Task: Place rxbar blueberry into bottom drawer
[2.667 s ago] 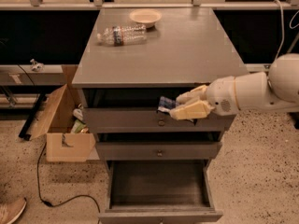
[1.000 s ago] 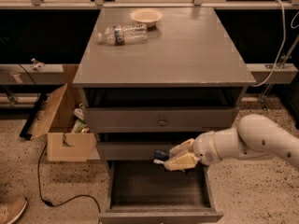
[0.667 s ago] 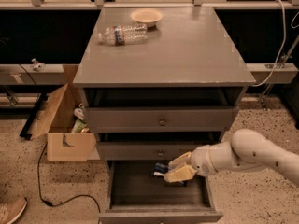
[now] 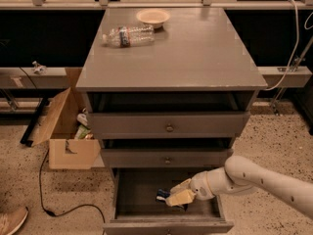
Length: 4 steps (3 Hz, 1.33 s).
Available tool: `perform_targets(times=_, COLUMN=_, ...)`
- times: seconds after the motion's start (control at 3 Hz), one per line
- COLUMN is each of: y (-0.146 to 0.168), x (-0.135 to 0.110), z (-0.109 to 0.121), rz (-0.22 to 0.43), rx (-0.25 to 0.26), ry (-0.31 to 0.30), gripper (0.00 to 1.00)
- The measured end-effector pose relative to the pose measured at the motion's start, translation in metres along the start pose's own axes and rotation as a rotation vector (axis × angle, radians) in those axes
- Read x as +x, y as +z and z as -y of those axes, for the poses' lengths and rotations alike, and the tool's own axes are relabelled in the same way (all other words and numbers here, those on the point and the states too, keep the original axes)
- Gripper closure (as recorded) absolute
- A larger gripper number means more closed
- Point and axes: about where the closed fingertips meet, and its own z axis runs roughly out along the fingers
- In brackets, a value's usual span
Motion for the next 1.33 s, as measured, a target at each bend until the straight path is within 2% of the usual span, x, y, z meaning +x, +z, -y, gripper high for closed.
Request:
perform_targets(times=0.33, y=0.0, x=0.0, z=0.0, rz=0.0, rx=0.0, ry=0.0, gripper=1.0)
perform_targets(times=0.67, y=0.005, x=0.034, z=0.053, rz=0.001, rx=0.098, ry=0.016, gripper=1.0)
perform_targets(times=1.33, y=0.008, x=0.08, z=0.146, rz=0.067, rx=0.269, ry=-0.005, gripper=1.0)
